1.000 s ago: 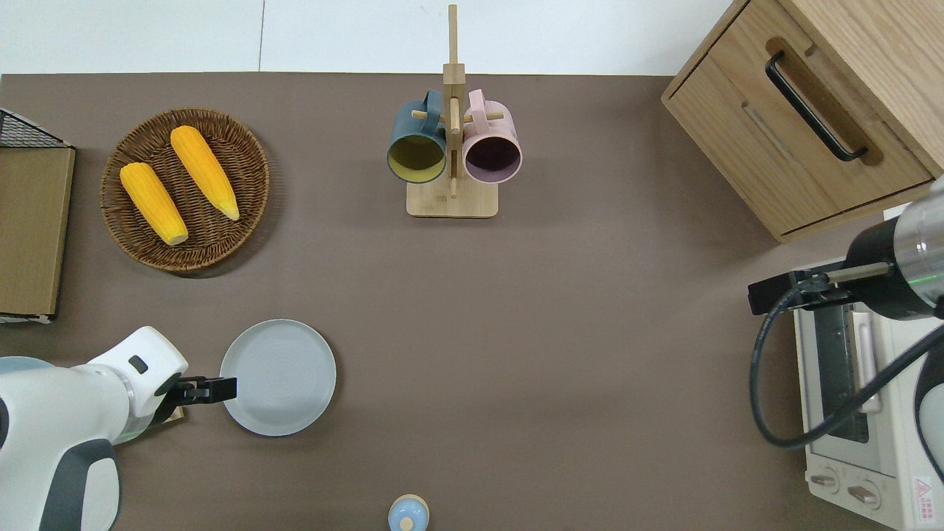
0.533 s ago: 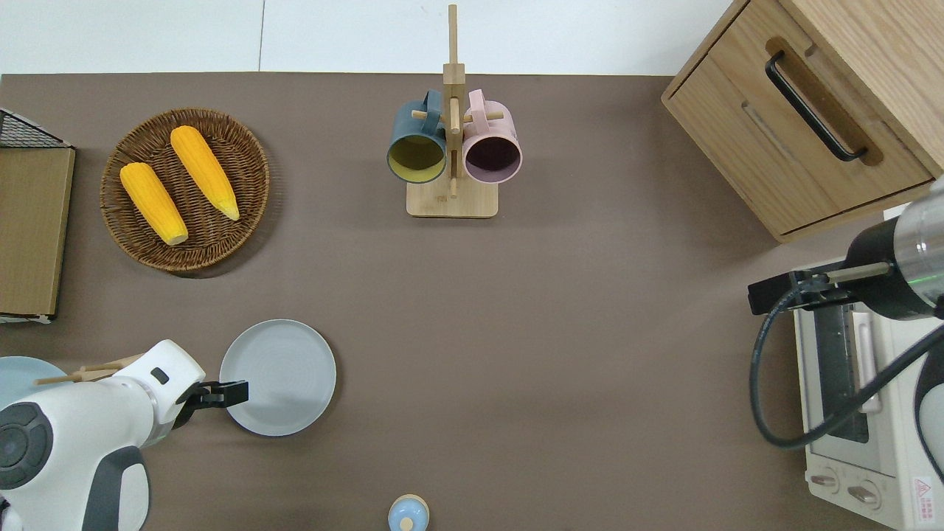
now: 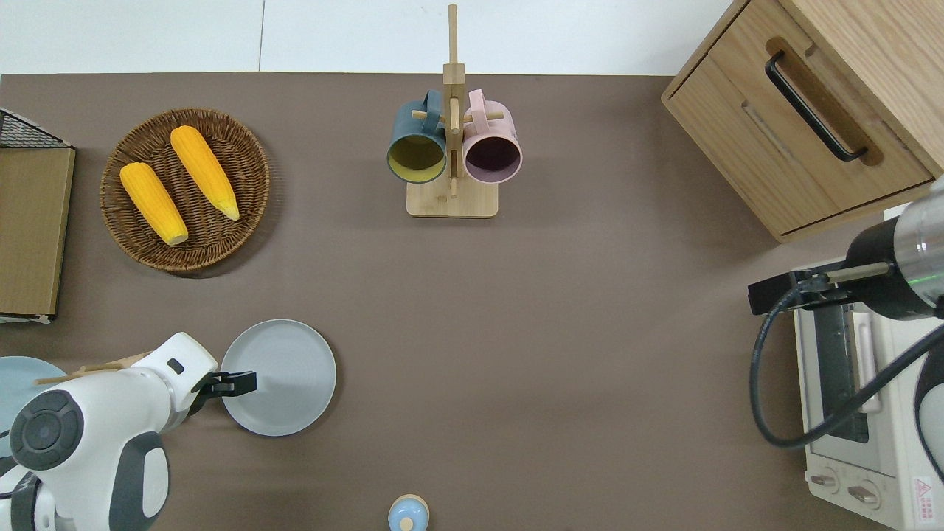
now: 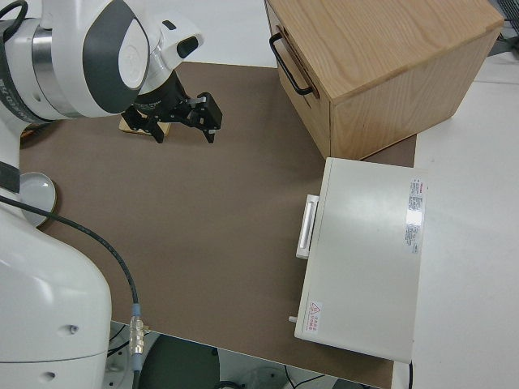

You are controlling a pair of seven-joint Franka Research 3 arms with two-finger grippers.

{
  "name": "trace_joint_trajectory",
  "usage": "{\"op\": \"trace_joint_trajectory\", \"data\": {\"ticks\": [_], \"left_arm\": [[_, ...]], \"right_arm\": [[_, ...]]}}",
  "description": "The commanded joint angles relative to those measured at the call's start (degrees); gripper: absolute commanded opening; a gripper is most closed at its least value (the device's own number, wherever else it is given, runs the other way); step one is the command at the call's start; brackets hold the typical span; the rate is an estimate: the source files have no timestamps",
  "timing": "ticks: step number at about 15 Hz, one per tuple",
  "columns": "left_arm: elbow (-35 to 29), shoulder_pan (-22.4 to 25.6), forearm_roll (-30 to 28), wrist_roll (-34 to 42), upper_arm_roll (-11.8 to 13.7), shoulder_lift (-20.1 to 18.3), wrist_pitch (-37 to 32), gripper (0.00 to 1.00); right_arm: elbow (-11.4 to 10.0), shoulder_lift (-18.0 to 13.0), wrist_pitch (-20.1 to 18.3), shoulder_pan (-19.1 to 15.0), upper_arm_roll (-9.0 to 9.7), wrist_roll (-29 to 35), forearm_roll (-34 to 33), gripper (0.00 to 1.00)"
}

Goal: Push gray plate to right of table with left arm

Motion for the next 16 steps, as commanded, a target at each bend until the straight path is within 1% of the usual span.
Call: {"op": "trace_joint_trajectory", "data": {"ticks": [1, 2, 4, 5, 6, 13, 16], "left_arm": [[-0.1, 0.4, 0.0, 0.7, 0.0, 0.0, 1.1, 0.39], [-0.1, 0.3, 0.0, 0.3, 0.0, -0.1, 0.8, 0.22], [-0.1, 0.3, 0.0, 0.2, 0.0, -0.1, 0.6, 0.07], [-0.1, 0.3, 0.0, 0.2, 0.0, -0.2, 0.6, 0.02], [-0.1, 0.3, 0.0, 0.2, 0.0, -0.2, 0.6, 0.00], [-0.1, 0.0, -0.1, -0.2, 0.0, 0.2, 0.7, 0.00], [0.2, -0.3, -0.3, -2.3, -1.0, 0.7, 0.8, 0.00]], "right_arm": [[0.1, -0.4, -0.7, -0.6, 0.32, -0.1, 0.5, 0.983], [0.0, -0.4, -0.7, -0.6, 0.32, -0.1, 0.5, 0.983], [0.1, -0.4, -0.7, -0.6, 0.23, -0.1, 0.5, 0.983], [0.1, -0.4, -0.7, -0.6, 0.32, -0.1, 0.5, 0.983], [0.1, -0.4, -0.7, -0.6, 0.32, -0.1, 0.5, 0.983], [0.1, -0.4, -0.7, -0.6, 0.32, -0.1, 0.5, 0.983], [0.1, -0.4, -0.7, -0.6, 0.32, -0.1, 0.5, 0.983]]}}
